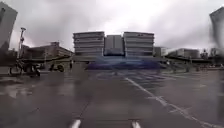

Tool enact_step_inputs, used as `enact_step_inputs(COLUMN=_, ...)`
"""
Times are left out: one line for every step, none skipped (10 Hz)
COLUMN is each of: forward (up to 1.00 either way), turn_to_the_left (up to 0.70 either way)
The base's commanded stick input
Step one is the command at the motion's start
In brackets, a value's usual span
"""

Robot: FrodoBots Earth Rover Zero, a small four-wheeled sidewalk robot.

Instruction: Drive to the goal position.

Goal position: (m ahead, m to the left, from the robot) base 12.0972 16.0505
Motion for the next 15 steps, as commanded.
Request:
enact_step_inputs(forward=1.00, turn_to_the_left=0.00)
enact_step_inputs(forward=1.00, turn_to_the_left=0.00)
enact_step_inputs(forward=1.00, turn_to_the_left=0.00)
enact_step_inputs(forward=1.00, turn_to_the_left=0.00)
enact_step_inputs(forward=1.00, turn_to_the_left=0.00)
enact_step_inputs(forward=1.00, turn_to_the_left=0.00)
enact_step_inputs(forward=1.00, turn_to_the_left=0.00)
enact_step_inputs(forward=1.00, turn_to_the_left=0.00)
enact_step_inputs(forward=1.00, turn_to_the_left=0.00)
enact_step_inputs(forward=1.00, turn_to_the_left=0.00)
enact_step_inputs(forward=1.00, turn_to_the_left=0.00)
enact_step_inputs(forward=1.00, turn_to_the_left=0.00)
enact_step_inputs(forward=1.00, turn_to_the_left=0.00)
enact_step_inputs(forward=1.00, turn_to_the_left=0.00)
enact_step_inputs(forward=1.00, turn_to_the_left=0.00)
